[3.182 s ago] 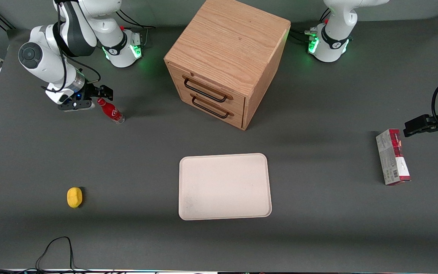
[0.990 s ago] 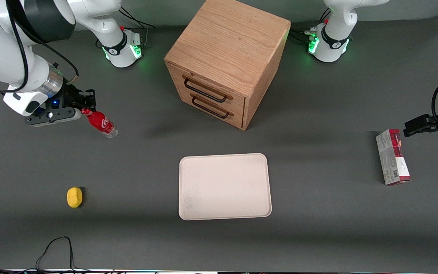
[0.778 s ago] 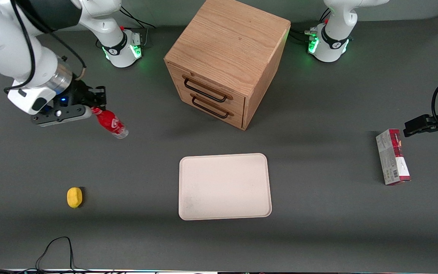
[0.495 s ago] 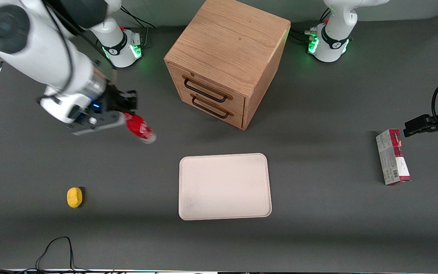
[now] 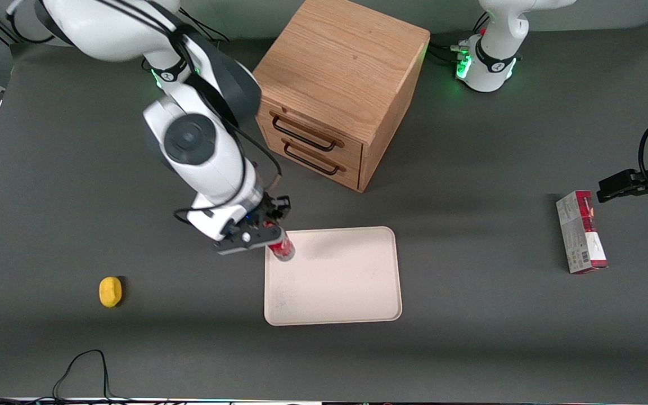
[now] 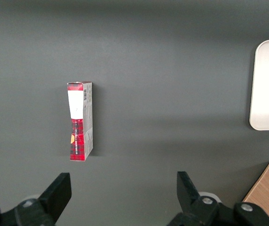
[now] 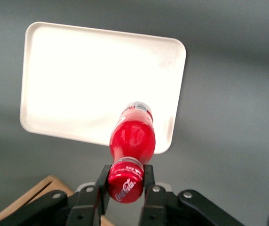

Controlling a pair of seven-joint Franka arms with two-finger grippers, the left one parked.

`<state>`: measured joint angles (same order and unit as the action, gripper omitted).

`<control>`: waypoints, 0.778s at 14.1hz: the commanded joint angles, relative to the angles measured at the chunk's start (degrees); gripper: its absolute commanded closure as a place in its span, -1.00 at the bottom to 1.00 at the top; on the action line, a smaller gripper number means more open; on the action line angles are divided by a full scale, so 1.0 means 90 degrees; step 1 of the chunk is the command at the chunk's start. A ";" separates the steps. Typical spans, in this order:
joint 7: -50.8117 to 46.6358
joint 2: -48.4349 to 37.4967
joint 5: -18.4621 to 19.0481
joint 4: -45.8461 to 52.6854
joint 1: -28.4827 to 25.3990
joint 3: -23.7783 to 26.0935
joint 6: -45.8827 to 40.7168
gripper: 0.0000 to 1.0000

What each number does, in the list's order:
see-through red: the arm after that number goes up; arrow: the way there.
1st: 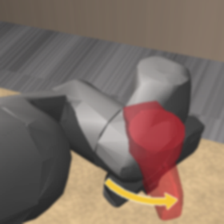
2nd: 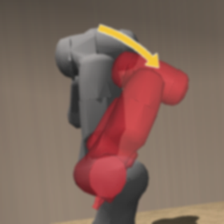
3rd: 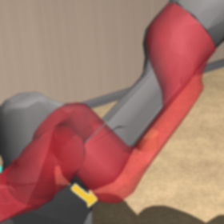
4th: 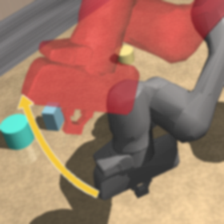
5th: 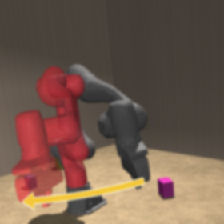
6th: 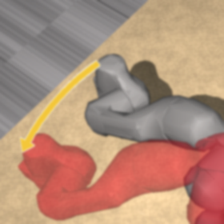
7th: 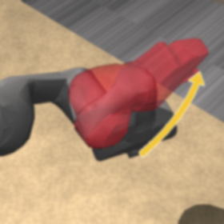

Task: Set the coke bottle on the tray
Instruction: 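Carry the held bottle over the white tray with the right gripper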

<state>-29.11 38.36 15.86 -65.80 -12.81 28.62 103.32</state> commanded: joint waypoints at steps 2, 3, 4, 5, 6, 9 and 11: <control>0.0138 0.0648 0.0619 0.0417 0.0026 0.0092 0.0617 1.00; 0.0216 0.0775 0.0688 0.0417 0.0055 0.0072 0.0765 1.00; 0.0237 0.0883 0.0689 0.0417 0.0075 0.0062 0.0911 0.98; 0.0246 0.0981 0.0689 0.0417 0.0095 0.0053 0.1000 0.95; 0.0247 0.1088 0.0689 0.0427 0.0163 0.0053 0.1068 0.93; 0.0237 0.1303 0.0669 0.0427 0.0338 0.0033 0.1176 0.85; 0.0247 0.1333 0.0659 0.0427 0.0397 0.0033 0.1196 0.78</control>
<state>-27.97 49.32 20.58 -64.41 -9.47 28.25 113.93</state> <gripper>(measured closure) 0.687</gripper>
